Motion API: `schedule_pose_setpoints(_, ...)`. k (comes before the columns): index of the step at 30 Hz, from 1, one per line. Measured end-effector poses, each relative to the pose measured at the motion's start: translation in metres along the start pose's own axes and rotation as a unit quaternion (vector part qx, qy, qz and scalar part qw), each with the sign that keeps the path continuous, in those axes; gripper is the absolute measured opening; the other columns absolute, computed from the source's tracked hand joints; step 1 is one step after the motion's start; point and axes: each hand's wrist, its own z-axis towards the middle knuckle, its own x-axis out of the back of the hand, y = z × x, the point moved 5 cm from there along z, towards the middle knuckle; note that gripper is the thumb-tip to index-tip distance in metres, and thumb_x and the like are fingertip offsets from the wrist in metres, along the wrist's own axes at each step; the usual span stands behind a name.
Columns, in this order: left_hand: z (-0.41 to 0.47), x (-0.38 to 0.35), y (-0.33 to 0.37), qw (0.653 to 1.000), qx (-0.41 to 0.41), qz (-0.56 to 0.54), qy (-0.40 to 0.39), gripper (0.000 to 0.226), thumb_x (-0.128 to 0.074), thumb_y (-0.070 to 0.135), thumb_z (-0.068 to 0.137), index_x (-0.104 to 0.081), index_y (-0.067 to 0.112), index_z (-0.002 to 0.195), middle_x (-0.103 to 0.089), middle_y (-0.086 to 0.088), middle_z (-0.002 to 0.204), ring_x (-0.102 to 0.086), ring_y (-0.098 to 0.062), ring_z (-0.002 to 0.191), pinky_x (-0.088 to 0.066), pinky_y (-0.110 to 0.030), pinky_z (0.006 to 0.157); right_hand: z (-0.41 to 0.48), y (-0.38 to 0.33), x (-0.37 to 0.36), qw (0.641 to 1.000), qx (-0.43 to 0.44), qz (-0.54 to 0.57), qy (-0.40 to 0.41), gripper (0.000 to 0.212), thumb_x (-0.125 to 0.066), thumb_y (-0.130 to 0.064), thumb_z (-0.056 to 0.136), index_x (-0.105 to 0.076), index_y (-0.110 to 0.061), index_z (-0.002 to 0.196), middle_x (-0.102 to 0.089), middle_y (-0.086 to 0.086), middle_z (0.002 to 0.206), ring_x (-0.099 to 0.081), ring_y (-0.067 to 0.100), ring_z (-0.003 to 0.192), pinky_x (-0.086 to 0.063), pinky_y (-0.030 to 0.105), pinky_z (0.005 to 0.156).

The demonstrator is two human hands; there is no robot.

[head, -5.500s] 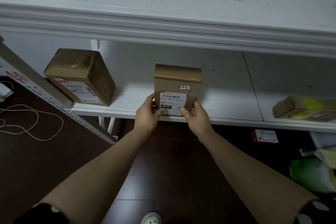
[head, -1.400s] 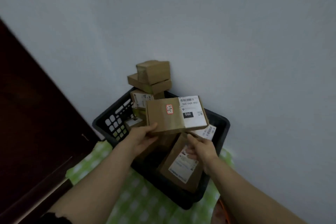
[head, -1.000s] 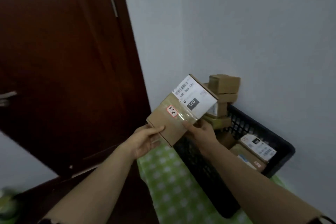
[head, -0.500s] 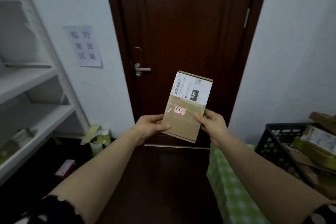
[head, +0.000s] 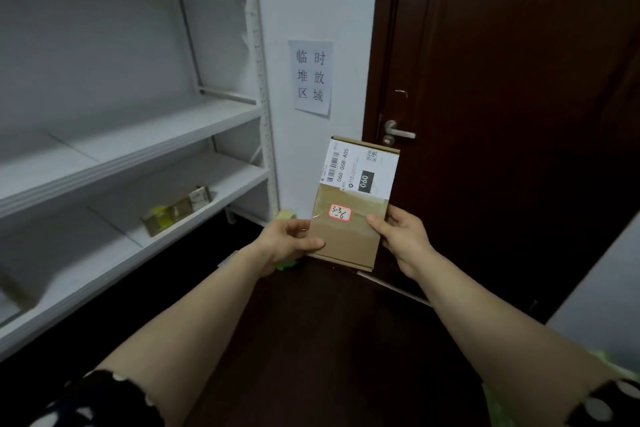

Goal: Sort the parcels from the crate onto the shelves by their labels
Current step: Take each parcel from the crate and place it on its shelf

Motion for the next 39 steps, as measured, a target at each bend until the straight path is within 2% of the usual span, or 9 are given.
schedule_pose_setpoints(5, -0.011, 0.023, -0.005, 0.999, 0.003, -0.011, 0.04, 0.048, -0.077, 0.0, 0.071, -0.062, 0.002, 0.117, -0.07, -0.013, 0.107, -0.068, -0.024, 0.098, -0.055, -0.031, 0.087, 0.012, 0.002, -0.027, 0.999, -0.008, -0.007, -0.046, 0.032, -0.064, -0.008, 0.088, -0.059, -0.018, 0.117, -0.065, -0.006, 0.104, -0.061, 0.01, 0.1, -0.047, 0.019, 0.072)
schedule_pose_setpoints(12, -0.019, 0.036, -0.012, 0.996, 0.004, 0.027, 0.087, 0.039, -0.074, 0.0, 0.076, -0.062, 0.003, 0.113, -0.068, -0.01, 0.097, -0.067, -0.005, 0.067, -0.05, -0.011, 0.053, 0.026, 0.012, -0.044, 0.996, -0.032, -0.009, -0.084, 0.038, -0.066, -0.006, 0.086, -0.058, -0.011, 0.123, -0.067, 0.001, 0.109, -0.063, 0.016, 0.103, -0.051, 0.035, 0.092)
schedule_pose_setpoints(13, -0.019, 0.038, -0.015, 0.995, 0.01, 0.034, 0.089, 0.037, -0.074, 0.0, 0.077, -0.063, 0.003, 0.112, -0.067, -0.009, 0.096, -0.067, -0.004, 0.066, -0.051, -0.012, 0.055, 0.027, 0.013, -0.046, 0.995, -0.04, -0.009, -0.095, 0.039, -0.067, -0.005, 0.085, -0.057, -0.011, 0.123, -0.067, 0.001, 0.107, -0.064, 0.016, 0.101, -0.052, 0.035, 0.09)
schedule_pose_setpoints(17, -0.02, 0.041, -0.024, 0.993, 0.039, 0.044, 0.1, 0.042, -0.081, 0.009, 0.071, -0.066, 0.006, 0.109, -0.069, -0.012, 0.11, -0.066, -0.021, 0.101, -0.051, -0.033, 0.095, 0.029, 0.03, -0.048, 0.985, -0.078, -0.055, -0.146, 0.039, -0.069, -0.007, 0.083, -0.057, -0.019, 0.118, -0.067, -0.002, 0.107, -0.062, 0.021, 0.106, -0.043, 0.048, 0.101)
schedule_pose_setpoints(21, -0.018, 0.039, -0.025, 0.992, 0.016, -0.03, 0.122, 0.047, -0.081, 0.01, 0.07, -0.064, 0.009, 0.113, -0.071, -0.005, 0.102, -0.067, -0.018, 0.098, -0.05, -0.033, 0.095, 0.028, 0.051, -0.051, 0.972, -0.109, -0.076, -0.191, 0.041, -0.069, -0.003, 0.082, -0.055, -0.021, 0.116, -0.065, 0.0, 0.111, -0.059, 0.023, 0.11, -0.04, 0.052, 0.104)
schedule_pose_setpoints(25, -0.019, 0.039, -0.039, 0.985, 0.022, -0.058, 0.158, 0.046, -0.079, 0.007, 0.072, -0.062, 0.006, 0.115, -0.071, -0.009, 0.107, -0.068, -0.022, 0.099, -0.052, -0.039, 0.094, 0.029, 0.068, -0.055, 0.962, -0.127, -0.081, -0.228, 0.048, -0.069, -0.003, 0.083, -0.053, -0.017, 0.126, -0.065, 0.001, 0.116, -0.059, 0.02, 0.11, -0.042, 0.046, 0.1)
schedule_pose_setpoints(28, -0.02, 0.04, -0.055, 0.981, 0.043, -0.081, 0.17, 0.044, -0.078, 0.007, 0.073, -0.062, 0.004, 0.113, -0.069, -0.013, 0.111, -0.067, -0.024, 0.101, -0.053, -0.04, 0.091, 0.032, 0.075, -0.058, 0.957, -0.132, -0.078, -0.246, 0.041, -0.068, -0.002, 0.083, -0.057, -0.017, 0.119, -0.067, 0.0, 0.107, -0.062, 0.015, 0.097, -0.049, 0.032, 0.081)
schedule_pose_setpoints(34, -0.005, 0.049, -0.071, 0.978, 0.053, -0.106, 0.174, 0.023, -0.074, 0.004, 0.076, -0.067, 0.015, 0.096, -0.07, -0.007, 0.103, -0.067, -0.023, 0.101, -0.052, -0.041, 0.093, 0.054, 0.09, -0.075, 0.948, -0.142, -0.083, -0.272, 0.033, -0.063, 0.001, 0.086, -0.058, -0.015, 0.115, -0.065, 0.004, 0.109, -0.063, 0.014, 0.094, -0.048, 0.022, 0.068)
schedule_pose_setpoints(39, 0.029, 0.082, -0.077, 0.974, 0.065, -0.118, 0.183, 0.026, -0.074, 0.004, 0.077, -0.066, 0.01, 0.101, -0.071, -0.008, 0.104, -0.067, -0.023, 0.098, -0.053, -0.04, 0.09, 0.093, 0.106, -0.104, 0.942, -0.146, -0.096, -0.288, 0.028, -0.062, 0.001, 0.087, -0.057, -0.018, 0.106, -0.064, 0.001, 0.104, -0.062, 0.007, 0.087, -0.047, 0.014, 0.059)
